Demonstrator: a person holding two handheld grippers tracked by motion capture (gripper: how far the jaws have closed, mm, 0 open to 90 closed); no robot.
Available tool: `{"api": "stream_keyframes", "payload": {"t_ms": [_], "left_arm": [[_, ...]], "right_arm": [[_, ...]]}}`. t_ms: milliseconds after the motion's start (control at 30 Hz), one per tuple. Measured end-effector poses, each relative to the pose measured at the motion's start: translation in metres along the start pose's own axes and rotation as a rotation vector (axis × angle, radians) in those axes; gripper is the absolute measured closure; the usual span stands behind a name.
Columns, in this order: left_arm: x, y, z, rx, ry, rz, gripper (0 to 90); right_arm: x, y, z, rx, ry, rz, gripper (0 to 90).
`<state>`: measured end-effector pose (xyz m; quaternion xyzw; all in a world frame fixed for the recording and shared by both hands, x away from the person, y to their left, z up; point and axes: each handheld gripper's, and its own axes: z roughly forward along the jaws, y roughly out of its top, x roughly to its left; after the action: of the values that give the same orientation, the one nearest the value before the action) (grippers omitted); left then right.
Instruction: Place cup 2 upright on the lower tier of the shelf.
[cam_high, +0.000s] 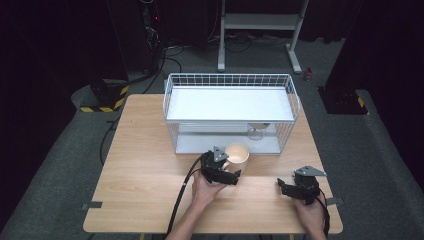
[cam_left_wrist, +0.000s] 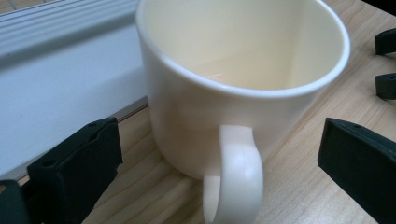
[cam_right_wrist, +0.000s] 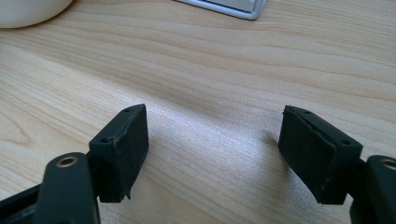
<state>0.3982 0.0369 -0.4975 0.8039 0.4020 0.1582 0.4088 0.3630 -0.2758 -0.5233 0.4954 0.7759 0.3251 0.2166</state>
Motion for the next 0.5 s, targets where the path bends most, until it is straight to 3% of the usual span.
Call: {"api": "stream_keyframes", "payload": {"t_ms": [133,500], "left_arm": [[-0.001,0.001,0.004,-0.019,-0.01,-0.019,0.1],[-0.002,0.006,0.012,-0.013,0.007,-0.024,0.1]], "right_arm": [[0.0,0.0,0.0,-0.001,0.0,-0.003,24.5],[0.0,0.0,0.0,-0.001,-0.001,-0.002,24.6]]}}
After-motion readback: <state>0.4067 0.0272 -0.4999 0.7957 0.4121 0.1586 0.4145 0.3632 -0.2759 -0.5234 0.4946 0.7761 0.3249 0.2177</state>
